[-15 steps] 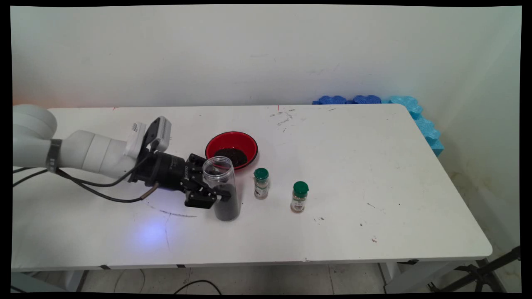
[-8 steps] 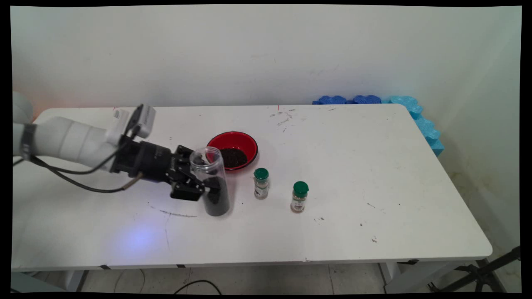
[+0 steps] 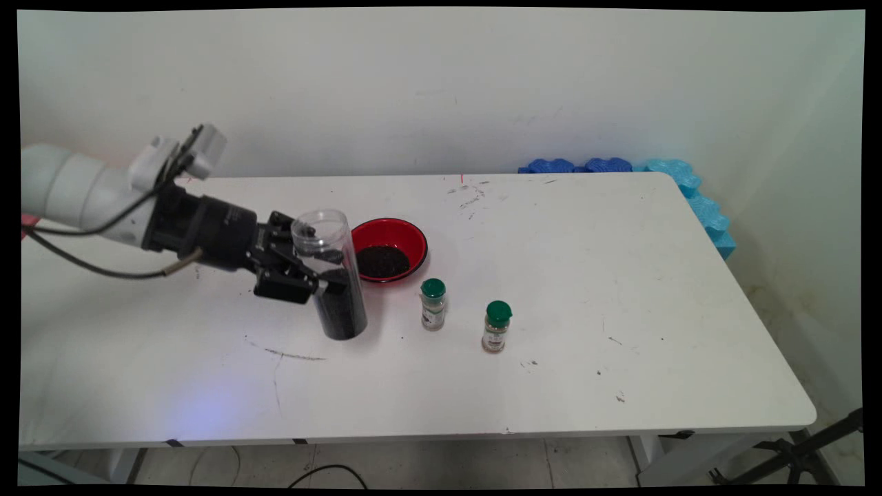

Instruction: Pour the black seasoning powder in the red bowl

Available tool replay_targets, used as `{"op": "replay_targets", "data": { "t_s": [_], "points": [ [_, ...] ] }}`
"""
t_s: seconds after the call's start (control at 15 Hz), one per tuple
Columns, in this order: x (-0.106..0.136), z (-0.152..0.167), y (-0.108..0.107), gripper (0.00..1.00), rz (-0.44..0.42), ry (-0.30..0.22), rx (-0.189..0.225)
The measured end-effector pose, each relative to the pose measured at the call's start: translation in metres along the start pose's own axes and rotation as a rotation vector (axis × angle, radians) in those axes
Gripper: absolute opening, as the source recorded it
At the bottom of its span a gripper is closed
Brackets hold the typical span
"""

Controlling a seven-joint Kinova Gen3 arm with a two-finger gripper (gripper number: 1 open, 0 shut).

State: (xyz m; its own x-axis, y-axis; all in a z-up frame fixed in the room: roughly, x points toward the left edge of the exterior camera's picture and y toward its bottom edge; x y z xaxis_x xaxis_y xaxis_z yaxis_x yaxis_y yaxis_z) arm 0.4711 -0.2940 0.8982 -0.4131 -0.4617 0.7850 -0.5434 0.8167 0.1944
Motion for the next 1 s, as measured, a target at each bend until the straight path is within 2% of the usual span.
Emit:
{"op": "replay_targets", "data": {
  "t_s": [0.6, 1.0],
  "points": [
    [0.055, -0.011, -0.013, 0.0, -0.084, -0.017, 0.004],
    [0.074, -0.003, -0.025, 0.0, -0.17, -0.058, -0.003]
  ]
}}
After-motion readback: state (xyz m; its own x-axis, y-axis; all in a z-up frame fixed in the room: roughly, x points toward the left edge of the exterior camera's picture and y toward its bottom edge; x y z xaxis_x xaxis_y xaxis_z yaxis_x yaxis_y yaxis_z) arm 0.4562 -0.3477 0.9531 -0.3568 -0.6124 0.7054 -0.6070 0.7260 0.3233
